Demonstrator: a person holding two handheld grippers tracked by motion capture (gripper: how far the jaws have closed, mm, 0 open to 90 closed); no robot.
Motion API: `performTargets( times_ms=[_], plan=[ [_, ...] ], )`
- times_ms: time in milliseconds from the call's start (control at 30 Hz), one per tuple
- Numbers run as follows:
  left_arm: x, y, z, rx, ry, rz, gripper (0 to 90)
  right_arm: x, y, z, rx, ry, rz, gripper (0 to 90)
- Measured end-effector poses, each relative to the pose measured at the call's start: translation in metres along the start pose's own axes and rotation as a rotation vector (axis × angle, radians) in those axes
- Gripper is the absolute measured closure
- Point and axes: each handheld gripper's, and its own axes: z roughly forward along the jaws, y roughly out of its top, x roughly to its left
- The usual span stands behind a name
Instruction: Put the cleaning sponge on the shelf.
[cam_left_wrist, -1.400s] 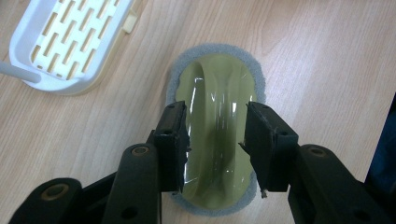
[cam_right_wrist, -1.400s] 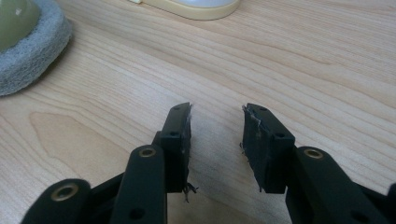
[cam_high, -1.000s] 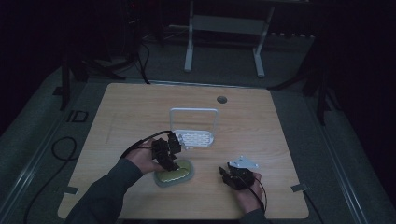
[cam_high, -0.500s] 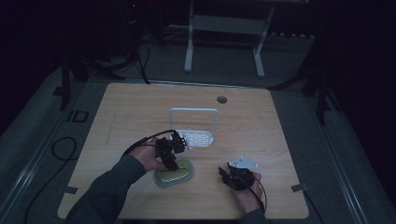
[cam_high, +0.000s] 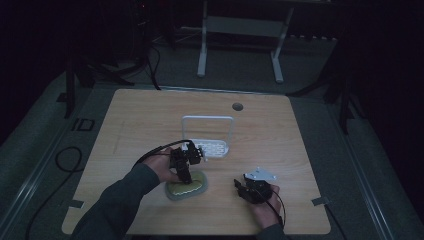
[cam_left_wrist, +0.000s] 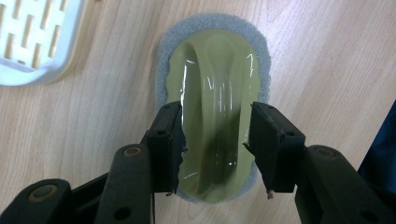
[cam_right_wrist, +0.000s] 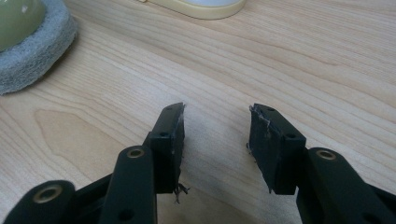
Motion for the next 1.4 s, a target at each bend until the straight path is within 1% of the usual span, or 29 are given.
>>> performTargets(
  times_ms=[200, 600, 867, 1033, 1133, 1300, 1400],
  plan=[
    [0.0, 0.004, 0.003, 0.027, -0.008, 0.016, 55.5, 0.0, 0.0, 0.0, 0.001, 0.0, -0.001, 54.4],
    [0.004, 0.006, 0.009, 0.065, -0.029, 0.017, 59.9, 0.0, 0.0, 0.0, 0.001, 0.0, -0.003, 53.8],
    [0.004, 0.006, 0.01, 0.071, -0.041, 0.021, 64.3, 0.0, 0.0, 0.0, 0.001, -0.001, -0.001, 53.7],
    [0.004, 0.007, 0.012, 0.085, -0.054, 0.023, 66.1, 0.001, 0.0, 0.0, 0.001, -0.001, -0.001, 53.7],
    [0.004, 0.007, 0.012, 0.088, -0.049, 0.033, 70.5, 0.001, 0.0, 0.0, 0.001, -0.001, -0.001, 53.7],
    [0.003, 0.008, 0.011, 0.097, -0.046, 0.04, 71.2, 0.001, 0.0, 0.0, 0.001, -0.001, -0.001, 53.7],
    [0.003, 0.007, 0.01, 0.091, -0.047, 0.039, 71.3, 0.001, 0.0, 0.0, 0.002, -0.001, -0.001, 53.7]
  ],
)
